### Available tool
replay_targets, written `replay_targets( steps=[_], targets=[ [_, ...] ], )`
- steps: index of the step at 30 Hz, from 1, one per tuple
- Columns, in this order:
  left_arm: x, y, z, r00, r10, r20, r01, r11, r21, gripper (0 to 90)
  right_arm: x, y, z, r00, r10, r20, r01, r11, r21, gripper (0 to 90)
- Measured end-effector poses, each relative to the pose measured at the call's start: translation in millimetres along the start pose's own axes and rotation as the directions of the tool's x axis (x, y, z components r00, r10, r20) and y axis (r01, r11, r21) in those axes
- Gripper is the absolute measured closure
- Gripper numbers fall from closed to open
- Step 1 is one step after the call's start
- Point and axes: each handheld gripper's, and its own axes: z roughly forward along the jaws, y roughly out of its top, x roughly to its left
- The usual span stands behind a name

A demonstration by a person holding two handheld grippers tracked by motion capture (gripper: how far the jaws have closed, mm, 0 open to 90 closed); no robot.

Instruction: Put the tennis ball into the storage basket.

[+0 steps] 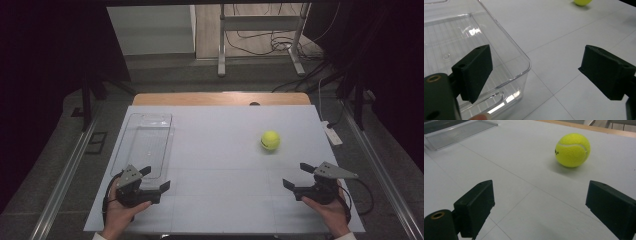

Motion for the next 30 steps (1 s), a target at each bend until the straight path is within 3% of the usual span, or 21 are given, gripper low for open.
replay_targets(
  steps=[30],
  targets=[
    [-6.8, 4.9, 4.3, 0.9999, 0.005, 0.015, -0.005, 0.9999, 0.009, 11.5, 0.9, -0.7, 0.6, 0.9999, 0.013, -0.001, -0.013, 1.000, 0.002, 9.6]
  ],
)
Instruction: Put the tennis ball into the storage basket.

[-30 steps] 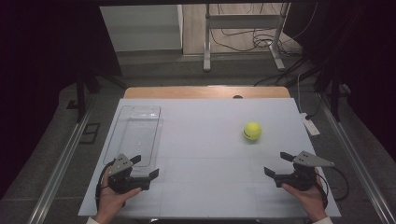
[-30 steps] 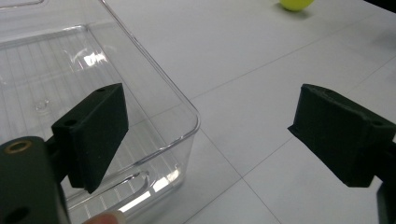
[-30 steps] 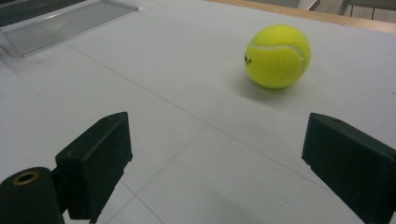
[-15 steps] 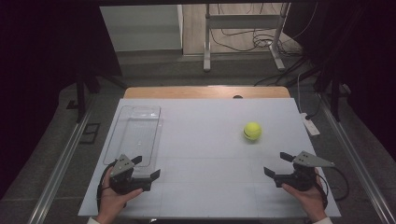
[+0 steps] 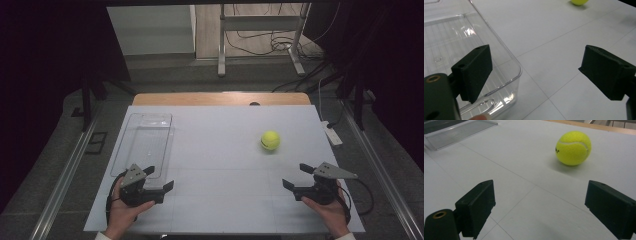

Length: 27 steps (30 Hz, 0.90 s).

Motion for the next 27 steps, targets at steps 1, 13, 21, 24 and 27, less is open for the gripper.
replay_targets(
  steps=[1, 13, 21, 24, 27],
  targets=[
    [-0.9, 0.5, -0.4, 1.0000, -0.001, 0.000, 0.001, 1.0000, -0.002, 11.4, 0.1, 0.1, 0.0, 1.0000, 0.000, 0.000, 0.000, 1.000, 0.000, 9.5],
    [-1.9, 6.4, -3.1, 0.9996, -0.028, -0.001, 0.028, 0.9995, 0.018, 10.9, 1.4, 1.8, 3.2, 0.9999, -0.009, -0.010, 0.009, 1.000, 0.000, 9.6],
    [-2.2, 17.7, -2.1, 0.9993, -0.034, 0.013, 0.034, 0.9993, 0.014, 10.0, 1.3, 1.4, 3.5, 0.9999, -0.009, -0.007, 0.009, 1.000, 0.004, 9.6],
    [-2.9, 21.9, -1.6, 0.9994, -0.031, 0.014, 0.031, 0.9994, 0.015, 9.9, 1.3, 0.8, 3.6, 1.0000, -0.007, -0.005, 0.007, 1.000, 0.008, 9.6],
    [-4.1, 25.2, -0.3, 0.9995, -0.027, 0.016, 0.027, 0.9995, 0.018, 9.9, 1.1, 0.5, 3.8, 1.0000, -0.007, -0.006, 0.007, 1.000, 0.008, 9.6]
  ],
)
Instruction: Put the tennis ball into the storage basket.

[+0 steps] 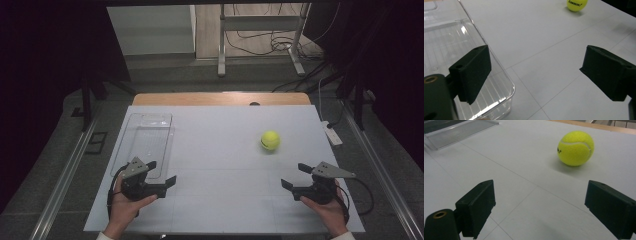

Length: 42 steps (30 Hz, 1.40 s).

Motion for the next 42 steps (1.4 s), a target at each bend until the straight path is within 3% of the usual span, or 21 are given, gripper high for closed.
replay_targets(
  steps=[19, 42],
  targets=[
    [-4.5, 14.9, 9.6, 0.9995, 0.020, 0.025, -0.020, 0.9995, 0.025, 10.5, -1.1, -1.8, 1.6, 1.0000, 0.000, 0.004, 0.000, 1.000, 0.008, 9.6],
    [-12.7, 36.1, 34.9, 0.9967, 0.049, 0.065, -0.052, 0.9969, 0.058, 10.9, -1.7, -3.0, 2.3, 1.0000, -0.002, 0.000, 0.002, 1.000, 0.011, 9.6]
  ],
)
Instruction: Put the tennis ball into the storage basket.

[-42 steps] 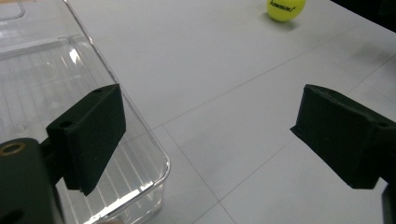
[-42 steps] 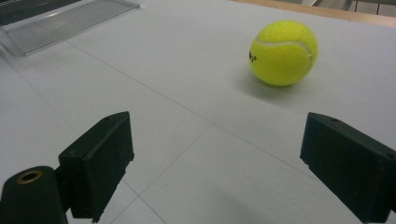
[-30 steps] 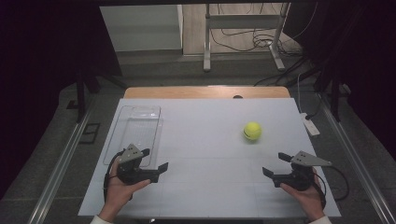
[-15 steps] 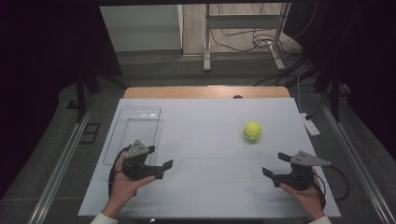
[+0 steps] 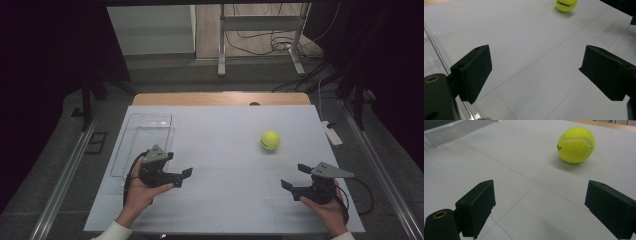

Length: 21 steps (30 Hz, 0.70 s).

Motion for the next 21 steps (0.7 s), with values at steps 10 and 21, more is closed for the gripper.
replay_targets(
  steps=[10, 21],
  targets=[
    [-1.8, 8.6, 7.2, 0.9998, 0.003, 0.021, -0.003, 1.0000, 0.006, 10.9, 0.0, -0.5, 1.1, 1.0000, -0.002, -0.002, 0.002, 1.000, 0.005, 9.6],
    [-5.2, 16.5, 18.1, 0.9991, 0.014, 0.040, -0.015, 0.9997, 0.019, 10.9, -0.4, -0.7, 0.2, 1.0000, 0.000, -0.004, 0.000, 1.000, 0.001, 9.6]
  ],
)
